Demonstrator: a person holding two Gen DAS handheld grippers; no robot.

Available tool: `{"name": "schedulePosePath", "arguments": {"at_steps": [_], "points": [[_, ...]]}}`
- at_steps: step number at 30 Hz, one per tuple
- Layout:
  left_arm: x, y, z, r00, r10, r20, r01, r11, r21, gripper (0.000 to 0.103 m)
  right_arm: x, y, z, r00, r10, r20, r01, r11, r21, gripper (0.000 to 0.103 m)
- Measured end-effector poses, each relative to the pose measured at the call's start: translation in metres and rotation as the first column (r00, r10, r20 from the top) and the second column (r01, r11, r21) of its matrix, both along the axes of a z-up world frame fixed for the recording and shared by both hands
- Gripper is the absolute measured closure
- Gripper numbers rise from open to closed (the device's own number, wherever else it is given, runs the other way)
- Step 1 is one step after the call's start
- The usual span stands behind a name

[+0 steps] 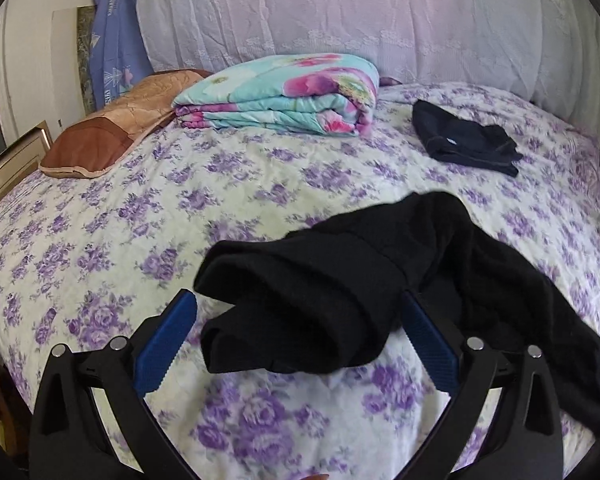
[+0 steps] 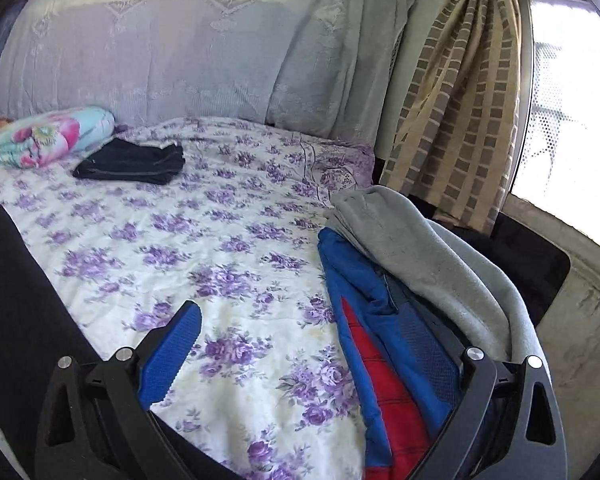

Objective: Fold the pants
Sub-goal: 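Grasp the waistband of the black pants with the left gripper and lift it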

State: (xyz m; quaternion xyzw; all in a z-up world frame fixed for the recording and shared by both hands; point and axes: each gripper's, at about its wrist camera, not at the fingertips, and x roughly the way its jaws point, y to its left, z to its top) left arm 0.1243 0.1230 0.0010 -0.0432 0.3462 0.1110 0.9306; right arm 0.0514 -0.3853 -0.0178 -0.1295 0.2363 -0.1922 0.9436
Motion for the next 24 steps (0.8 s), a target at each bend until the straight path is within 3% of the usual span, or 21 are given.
{"name": "schedulePosePath", "arguments": {"at_steps": [3,6,8,10,12,16,19,22,24], "points": [[-0.007,0.014,0.017,0.995,0.052,0.084,-0.053,0.999,0.001,0.004,0.005,0.016,-0.016,0.998,0.021,-0.066,-0.025,0.998,-0.061,0.004],[-0.014,0.031,0.029,0.982,0.115,0.149,-0.111,0.993,-0.035,0.004,-0.005,0.043,-0.026,0.997,0.049,-0.052,-0.058,0.981,-0.186,0.004],[-0.007,0.038,0.032,0.984,0.115,0.133,-0.109,0.992,-0.058,0.004,-0.003,0.061,-0.037,0.998,0.023,-0.052,-0.039,0.943,-0.329,0.004],[0.01,0.042,0.033,0.988,0.116,0.099,-0.109,0.992,-0.067,0.004,0.005,0.069,-0.039,0.999,-0.013,-0.044,-0.007,0.911,-0.413,0.004],[0.022,0.038,0.037,0.984,0.13,0.119,-0.127,0.991,-0.032,0.004,0.013,0.064,-0.036,0.997,-0.051,-0.053,0.024,0.91,-0.415,0.004],[0.051,0.023,0.048,0.979,0.116,0.165,-0.129,0.989,0.07,0.004,0.02,0.046,-0.021,0.996,-0.051,-0.077,0.024,0.945,-0.325,0.004],[0.064,0.015,0.047,0.982,0.127,0.142,-0.146,0.981,0.127,0.004,0.019,0.043,-0.013,0.998,-0.048,-0.049,0.03,0.947,-0.32,0.004],[0.037,0.013,0.042,0.98,0.124,0.156,-0.135,0.989,0.058,0.004,0.012,0.047,0.0,1.0,-0.009,-0.007,0.007,0.958,-0.287,0.004],[0.016,0.007,0.025,0.997,0.016,0.079,-0.013,0.999,-0.039,0.004,0.011,0.051,0.001,1.0,-0.002,-0.007,0.0,0.956,-0.292,0.004]]}}
